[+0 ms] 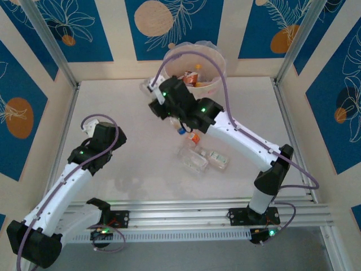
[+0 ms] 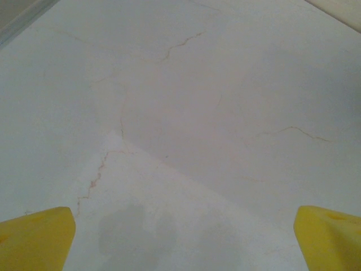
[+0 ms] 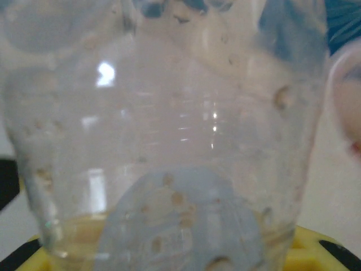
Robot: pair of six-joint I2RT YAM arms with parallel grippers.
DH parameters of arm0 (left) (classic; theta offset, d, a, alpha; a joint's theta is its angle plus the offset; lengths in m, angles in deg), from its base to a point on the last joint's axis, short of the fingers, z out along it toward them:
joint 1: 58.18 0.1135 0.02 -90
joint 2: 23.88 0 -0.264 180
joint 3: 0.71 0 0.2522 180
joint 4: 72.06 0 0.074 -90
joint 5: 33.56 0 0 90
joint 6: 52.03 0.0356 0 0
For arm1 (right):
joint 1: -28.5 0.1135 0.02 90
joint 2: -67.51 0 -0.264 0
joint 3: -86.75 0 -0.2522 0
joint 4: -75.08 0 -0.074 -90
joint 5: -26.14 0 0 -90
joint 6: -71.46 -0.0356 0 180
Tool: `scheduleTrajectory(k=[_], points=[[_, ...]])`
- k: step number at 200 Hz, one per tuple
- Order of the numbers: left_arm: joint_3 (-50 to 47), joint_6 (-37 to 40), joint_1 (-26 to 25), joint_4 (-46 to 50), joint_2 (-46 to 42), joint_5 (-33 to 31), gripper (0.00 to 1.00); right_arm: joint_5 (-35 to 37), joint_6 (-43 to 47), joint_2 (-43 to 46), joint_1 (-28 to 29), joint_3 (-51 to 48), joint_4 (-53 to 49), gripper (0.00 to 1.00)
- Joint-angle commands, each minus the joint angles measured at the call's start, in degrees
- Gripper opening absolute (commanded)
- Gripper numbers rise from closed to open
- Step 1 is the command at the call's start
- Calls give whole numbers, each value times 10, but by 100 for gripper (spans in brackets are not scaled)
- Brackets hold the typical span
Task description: Put the plastic bottles in the bin
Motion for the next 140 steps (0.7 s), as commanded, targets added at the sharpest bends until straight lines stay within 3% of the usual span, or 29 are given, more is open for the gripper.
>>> scheduleTrajectory(k=[1,49,98,140], points=[[7,15,8,-21,4,22,99,7,73,-32,-19,86,39,40],[7,21,8,-51,18,50,100,-18,112,-110,-61,260,46,43],[17,27,8,-57,37,73,99,-27,72,-202,-144,395,46,43],[20,32,7,-63,42,76,100,-68,-3,-237,-217,418,37,43]])
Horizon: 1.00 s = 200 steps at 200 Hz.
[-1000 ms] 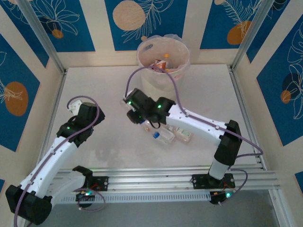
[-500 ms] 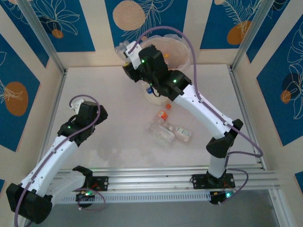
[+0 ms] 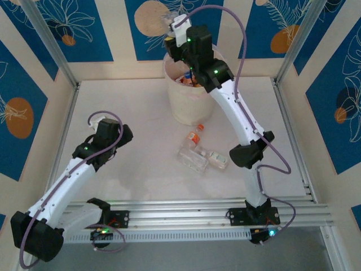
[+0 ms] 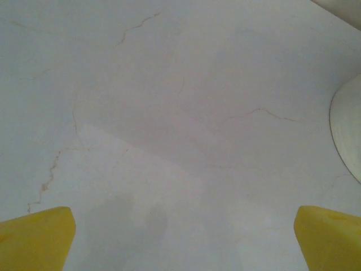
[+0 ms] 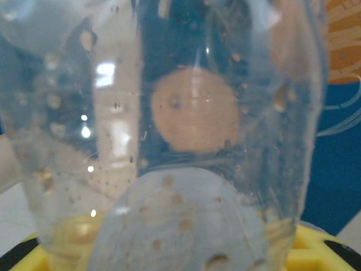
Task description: Put the plastic bottles in the bin
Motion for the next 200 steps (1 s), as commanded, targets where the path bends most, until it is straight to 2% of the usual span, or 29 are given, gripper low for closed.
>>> scheduleTrajectory(k=[1,81,131,200], points=[[19,12,7,-8,4,10,99,-33,-56,-12,-32,20,-4,43],[25,14,7,-20,26,25,100,-116,-195,-37,-115,-29,-55,42],[25,14,7,-20,29,31,100,-139,-260,-41,-125,-63,-72,43],[26,19,7,-13,27,37,100,-129,-312,-58,-123,-80,-105,44]])
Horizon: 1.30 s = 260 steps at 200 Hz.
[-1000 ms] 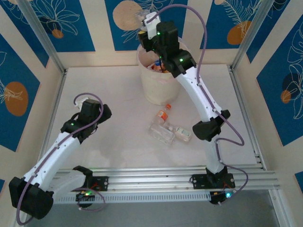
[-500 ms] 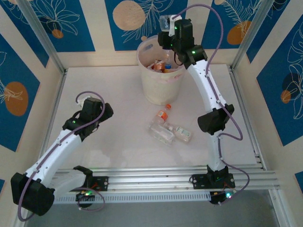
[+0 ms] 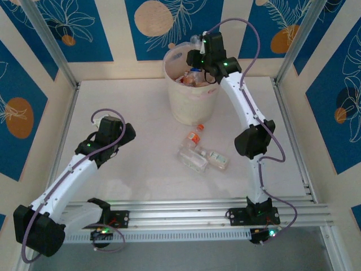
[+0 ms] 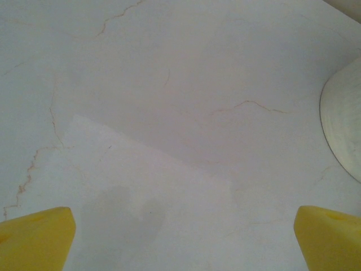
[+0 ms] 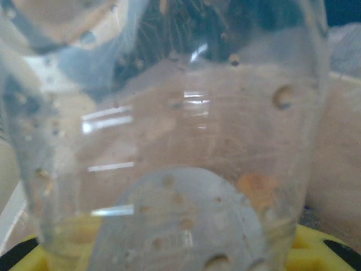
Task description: Put the plastic bottles in the bin
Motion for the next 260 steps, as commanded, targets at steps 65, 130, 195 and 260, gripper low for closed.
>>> scheduleTrajectory(k=[65,130,195,260], points=[[17,12,7,-2,0,18,99,34,-50,-5,7,-29,-49,47],[17,9,7,-1,-1,25,99,100,-64,-2,8,-29,-83,54],[17,7,7,1,-1,26,100,122,-55,-2,8,-22,-90,71],[19,7,7,0,0,25,100,175,-8,0,16,35,-98,83]])
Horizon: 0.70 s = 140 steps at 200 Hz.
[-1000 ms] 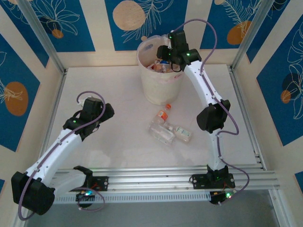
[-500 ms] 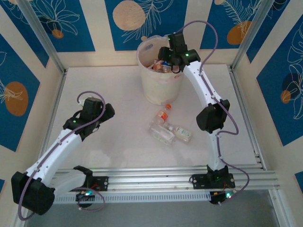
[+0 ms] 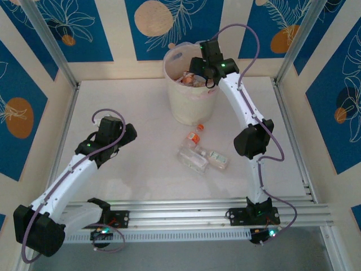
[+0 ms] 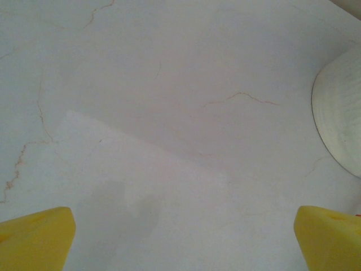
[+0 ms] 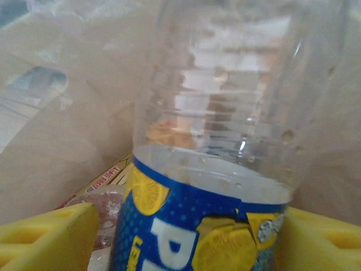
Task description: Put the plastic bottles in the bin
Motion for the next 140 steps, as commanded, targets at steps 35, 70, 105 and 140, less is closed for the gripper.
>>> scheduleTrajectory(k=[35,70,105,140], points=[[20,7,7,-1,3,6,100,90,67,20,17,47,8,88],[21,7,7,-1,4,6,99,109,87,42,20,48,14,89],[21,9,7,-4,6,8,100,83,110,60,21,42,21,72],[21,7,6,-8,13,12,100,39,120,54,21,42,24,47]])
